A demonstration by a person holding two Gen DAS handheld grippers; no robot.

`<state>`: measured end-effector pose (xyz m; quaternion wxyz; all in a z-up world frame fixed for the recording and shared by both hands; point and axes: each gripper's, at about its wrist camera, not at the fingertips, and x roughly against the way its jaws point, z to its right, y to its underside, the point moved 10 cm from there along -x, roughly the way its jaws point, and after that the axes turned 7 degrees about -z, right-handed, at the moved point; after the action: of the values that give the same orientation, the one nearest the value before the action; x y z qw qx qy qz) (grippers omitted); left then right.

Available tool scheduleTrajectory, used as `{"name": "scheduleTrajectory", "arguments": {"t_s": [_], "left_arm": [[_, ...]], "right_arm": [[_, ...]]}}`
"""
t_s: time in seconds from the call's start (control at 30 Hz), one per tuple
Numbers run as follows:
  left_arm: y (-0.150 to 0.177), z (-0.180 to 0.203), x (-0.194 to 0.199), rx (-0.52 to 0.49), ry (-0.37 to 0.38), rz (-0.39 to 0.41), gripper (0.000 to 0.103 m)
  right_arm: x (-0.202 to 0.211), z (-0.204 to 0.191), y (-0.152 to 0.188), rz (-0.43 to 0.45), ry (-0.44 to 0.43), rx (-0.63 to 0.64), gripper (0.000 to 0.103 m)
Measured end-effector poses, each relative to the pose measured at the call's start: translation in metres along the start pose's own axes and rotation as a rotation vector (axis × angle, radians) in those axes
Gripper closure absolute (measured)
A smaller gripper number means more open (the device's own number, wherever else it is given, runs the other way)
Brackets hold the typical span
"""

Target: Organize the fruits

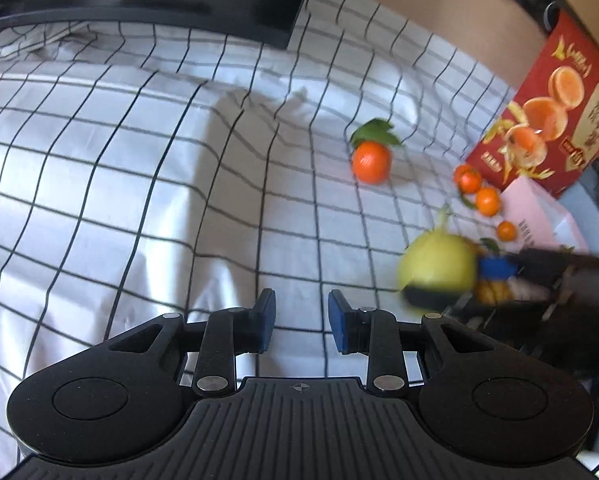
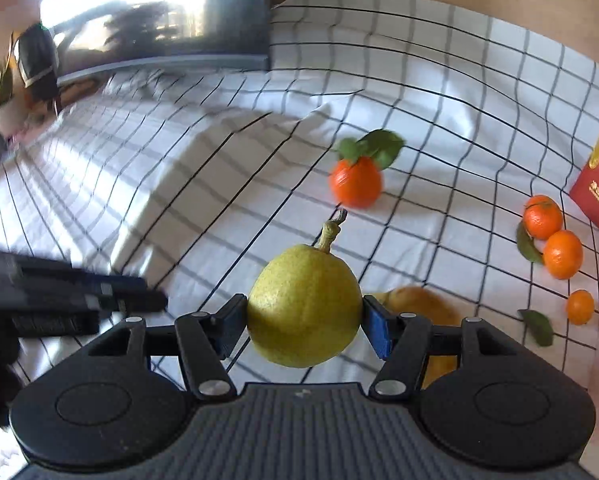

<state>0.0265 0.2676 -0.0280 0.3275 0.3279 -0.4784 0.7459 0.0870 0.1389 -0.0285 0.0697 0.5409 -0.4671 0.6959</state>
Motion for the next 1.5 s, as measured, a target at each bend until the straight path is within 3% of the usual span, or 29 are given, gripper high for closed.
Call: {"name": "scheduleTrajectory", "arguments": {"t_s": [0.23, 0.43, 0.57, 0.73, 0.9, 1.0, 1.17, 1.3, 1.5], "left_arm": [[-0.005, 0.024, 0.007, -0.012, 0.118, 0.023, 0.071], [0.001, 0.069, 0.012, -0.163, 0.192, 0.012, 0.071], [0.008, 0.087, 0.012, -0.257, 0.165, 0.001, 0.07], [0.008, 0.087, 0.016, -0.284, 0.164, 0.017, 0.07], [0.013, 0.098, 0.027, -0.406, 0.144, 0.034, 0.07], [0.022, 0.119, 0.026, -0.515, 0.132, 0.02, 0.07], [0.028, 0.156, 0.008, -0.675, 0.051, 0.028, 0.07], [0.027, 0.18, -0.005, -0.76, 0.059, 0.015, 0.066], [0.03, 0.184, -0.027, -0.905, -0.036, -0.024, 0.065]], "right_arm": [[0.001, -0.032, 0.019, 0.079, 0.078, 0.154, 0.041], [0.01, -0.029, 0.034, 0.062, 0.071, 0.153, 0.041], [0.013, -0.032, 0.044, 0.066, 0.084, 0.207, 0.04], [0.026, -0.028, 0.049, 0.062, 0.031, 0.178, 0.04], [0.059, -0.008, 0.06, 0.091, 0.079, 0.176, 0.036], [0.075, 0.013, 0.07, 0.099, 0.109, 0.12, 0.033], [0.085, 0.054, 0.088, 0.097, 0.186, -0.03, 0.033], [0.078, 0.078, 0.103, 0.063, 0.204, -0.161, 0.033], [0.072, 0.089, 0.119, 0.042, 0.218, -0.227, 0.033]]}}
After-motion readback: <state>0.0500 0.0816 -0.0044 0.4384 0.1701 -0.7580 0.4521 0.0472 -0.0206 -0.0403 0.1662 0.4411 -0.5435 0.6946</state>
